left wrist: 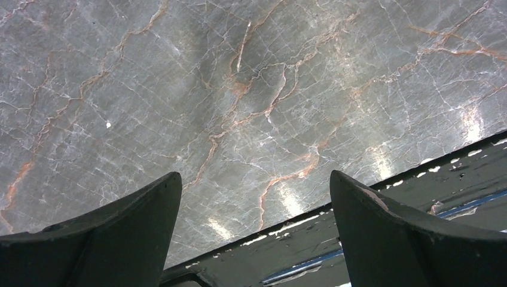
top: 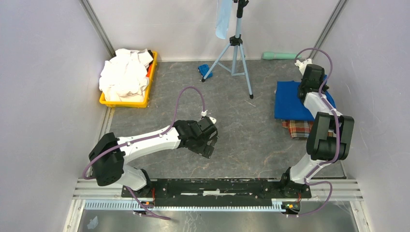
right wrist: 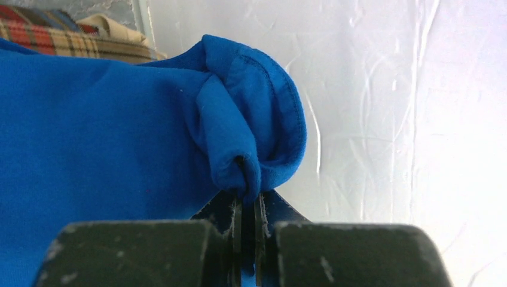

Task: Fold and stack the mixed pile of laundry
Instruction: Place the T-shirt at the corner of the board.

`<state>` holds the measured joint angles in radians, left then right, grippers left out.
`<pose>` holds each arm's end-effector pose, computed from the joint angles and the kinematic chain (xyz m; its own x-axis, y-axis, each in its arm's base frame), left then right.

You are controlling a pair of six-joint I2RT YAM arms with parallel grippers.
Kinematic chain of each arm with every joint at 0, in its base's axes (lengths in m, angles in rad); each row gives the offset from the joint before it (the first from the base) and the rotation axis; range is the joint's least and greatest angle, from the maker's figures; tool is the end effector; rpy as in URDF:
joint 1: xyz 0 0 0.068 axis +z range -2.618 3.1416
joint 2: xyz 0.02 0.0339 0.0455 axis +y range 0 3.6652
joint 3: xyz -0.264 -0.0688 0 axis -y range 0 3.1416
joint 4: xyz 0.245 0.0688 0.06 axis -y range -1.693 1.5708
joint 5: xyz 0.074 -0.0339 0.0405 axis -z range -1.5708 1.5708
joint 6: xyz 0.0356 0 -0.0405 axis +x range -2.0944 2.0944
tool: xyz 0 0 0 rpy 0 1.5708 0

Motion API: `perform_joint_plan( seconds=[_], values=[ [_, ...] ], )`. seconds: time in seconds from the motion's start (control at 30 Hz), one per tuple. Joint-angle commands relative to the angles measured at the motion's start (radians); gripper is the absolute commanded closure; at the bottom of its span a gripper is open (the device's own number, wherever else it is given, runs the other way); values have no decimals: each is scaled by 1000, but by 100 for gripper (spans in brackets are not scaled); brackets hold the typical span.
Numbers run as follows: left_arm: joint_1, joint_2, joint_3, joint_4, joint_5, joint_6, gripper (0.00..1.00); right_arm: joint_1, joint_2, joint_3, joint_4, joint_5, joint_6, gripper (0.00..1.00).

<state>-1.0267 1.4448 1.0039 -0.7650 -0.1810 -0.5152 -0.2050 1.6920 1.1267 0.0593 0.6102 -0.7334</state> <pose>0.1468 -0.2302 0.2233 -0.8191 0.4176 -0.3934 0.4652 0.8847 -0.0295 0.3691 -0.0976 0.2450 -0.7927 -0.3955 -0.4639 0.1709 0.5863 -0.7918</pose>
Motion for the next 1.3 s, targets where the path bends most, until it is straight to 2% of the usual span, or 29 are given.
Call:
perform_joint_plan(
  seconds=[0.0, 0.2, 0.3, 0.37, 0.4, 0.43, 0.47, 0.5, 0.67, 0.77, 0.87, 0.97, 1.07, 1.2, 1.27],
  values=[
    [7, 7, 36, 37, 17, 35, 1, -10, -12, 54, 65, 8, -46, 98],
    [10, 4, 21, 41, 19, 35, 1, -10, 40, 72, 70, 29, -67, 95],
    [13, -8, 5, 47, 17, 32, 1, -9, 55, 91, 69, 44, -66, 88],
    [14, -16, -6, 52, 17, 28, 1, -8, 61, 103, 70, 65, -58, 78],
    [14, -21, -9, 53, 18, 27, 1, -4, 63, 110, 78, 84, -52, 69],
    [16, -24, -12, 54, 18, 24, 1, -2, 61, 118, 81, 109, -43, 47],
    [16, -28, -16, 53, 17, 22, 1, 0, 59, 135, 70, 127, -34, 6],
    [16, -34, -17, 54, 15, 20, 1, 2, 53, 151, 59, 141, -21, 2],
    [17, -70, -31, 67, 7, 15, 1, 48, -21, 206, -23, 160, 132, 2],
    [18, -91, -38, 76, -2, 15, 1, 104, -105, 205, -151, 115, 325, 2],
    [20, -110, -50, 90, -7, 15, 1, 139, -226, 121, -227, -19, 586, 2],
    [19, -130, -65, 96, -7, 21, 1, 138, -364, -22, -263, -181, 850, 2],
    [19, -149, -66, 74, -16, 47, 1, 114, -529, -229, -201, -266, 1050, 2],
    [19, -176, -51, 20, -55, 83, 0, -46, -707, -475, -104, -487, 1272, 2],
    [19, -195, -37, 0, -44, 101, 0, -135, -734, -548, -85, -602, 1335, 2]
  ],
)
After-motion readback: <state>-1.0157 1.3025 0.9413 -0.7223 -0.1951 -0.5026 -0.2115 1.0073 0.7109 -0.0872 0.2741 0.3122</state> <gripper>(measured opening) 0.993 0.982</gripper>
